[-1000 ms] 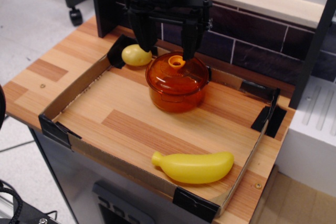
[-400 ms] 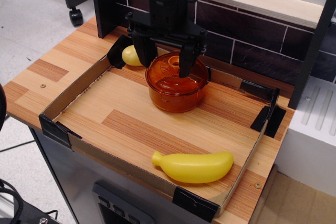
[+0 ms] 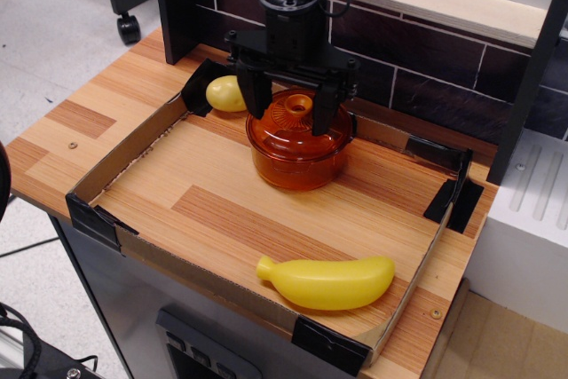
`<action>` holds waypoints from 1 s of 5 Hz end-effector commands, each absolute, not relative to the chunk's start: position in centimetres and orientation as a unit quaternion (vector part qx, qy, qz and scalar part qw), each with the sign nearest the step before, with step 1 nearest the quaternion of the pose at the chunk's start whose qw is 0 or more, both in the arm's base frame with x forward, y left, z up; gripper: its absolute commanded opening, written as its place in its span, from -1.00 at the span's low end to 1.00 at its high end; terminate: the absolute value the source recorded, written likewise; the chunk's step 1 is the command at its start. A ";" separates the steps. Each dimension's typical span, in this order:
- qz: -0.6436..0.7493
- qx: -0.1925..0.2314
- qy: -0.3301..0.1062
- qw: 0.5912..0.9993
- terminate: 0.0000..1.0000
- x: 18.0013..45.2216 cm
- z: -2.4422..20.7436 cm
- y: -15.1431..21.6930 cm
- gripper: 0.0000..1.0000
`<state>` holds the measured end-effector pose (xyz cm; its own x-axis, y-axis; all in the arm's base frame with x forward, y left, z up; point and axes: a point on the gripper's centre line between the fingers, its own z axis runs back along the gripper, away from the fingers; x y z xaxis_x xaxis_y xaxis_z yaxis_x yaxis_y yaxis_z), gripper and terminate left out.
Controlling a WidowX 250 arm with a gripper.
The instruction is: Take lid off pot
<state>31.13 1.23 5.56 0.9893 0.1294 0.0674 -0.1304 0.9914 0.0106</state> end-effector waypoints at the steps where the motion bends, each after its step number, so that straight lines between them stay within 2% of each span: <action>1: 0.073 0.010 -0.061 0.995 -1.00 32.7 7.0 1.2 -1.00; 2: 0.075 0.014 -0.063 0.995 -1.00 32.8 6.8 1.3 -1.00; 4: 0.062 0.007 -0.087 0.994 -1.00 33.4 7.8 1.6 -1.00; 5: 0.060 -0.022 -0.085 0.994 -1.00 33.5 10.1 1.5 -1.00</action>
